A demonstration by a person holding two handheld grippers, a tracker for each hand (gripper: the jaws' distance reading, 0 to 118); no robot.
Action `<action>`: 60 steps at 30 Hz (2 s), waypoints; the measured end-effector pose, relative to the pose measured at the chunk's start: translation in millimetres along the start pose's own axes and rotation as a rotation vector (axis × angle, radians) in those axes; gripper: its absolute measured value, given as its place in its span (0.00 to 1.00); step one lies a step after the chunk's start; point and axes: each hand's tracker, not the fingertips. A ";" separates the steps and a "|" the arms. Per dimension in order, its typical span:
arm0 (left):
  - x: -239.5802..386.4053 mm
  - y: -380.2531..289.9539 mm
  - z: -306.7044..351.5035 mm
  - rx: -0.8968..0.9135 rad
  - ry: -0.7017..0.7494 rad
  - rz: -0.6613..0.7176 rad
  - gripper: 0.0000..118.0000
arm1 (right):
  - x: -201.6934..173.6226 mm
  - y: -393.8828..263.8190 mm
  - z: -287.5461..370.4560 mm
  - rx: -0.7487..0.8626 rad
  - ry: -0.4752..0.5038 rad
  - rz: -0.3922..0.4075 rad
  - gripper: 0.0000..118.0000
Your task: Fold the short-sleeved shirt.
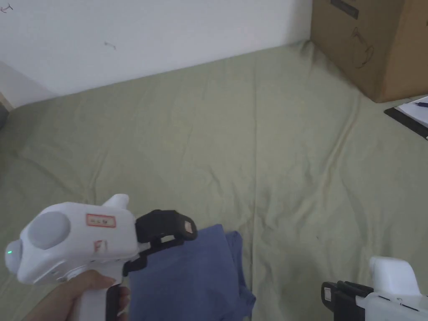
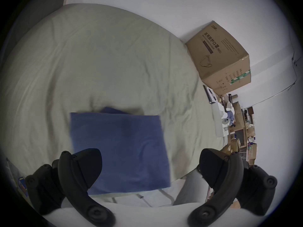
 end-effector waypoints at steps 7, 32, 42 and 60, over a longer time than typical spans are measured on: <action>-60.0 -30.8 1.2 0.056 0.070 0.088 0.05 | -10.0 2.2 -0.6 -0.008 0.001 0.046 0.00; 31.0 -79.2 -123.9 -0.220 -0.250 -0.022 0.00 | -6.3 8.7 11.3 -0.011 -0.016 0.052 0.00; -95.4 -74.7 11.4 0.074 -0.223 0.099 0.00 | -86.1 36.5 -35.8 -0.025 0.118 0.287 0.00; -210.2 -40.5 -57.7 -0.037 -0.521 0.391 0.99 | -131.0 21.3 -170.1 -0.151 0.018 0.466 0.00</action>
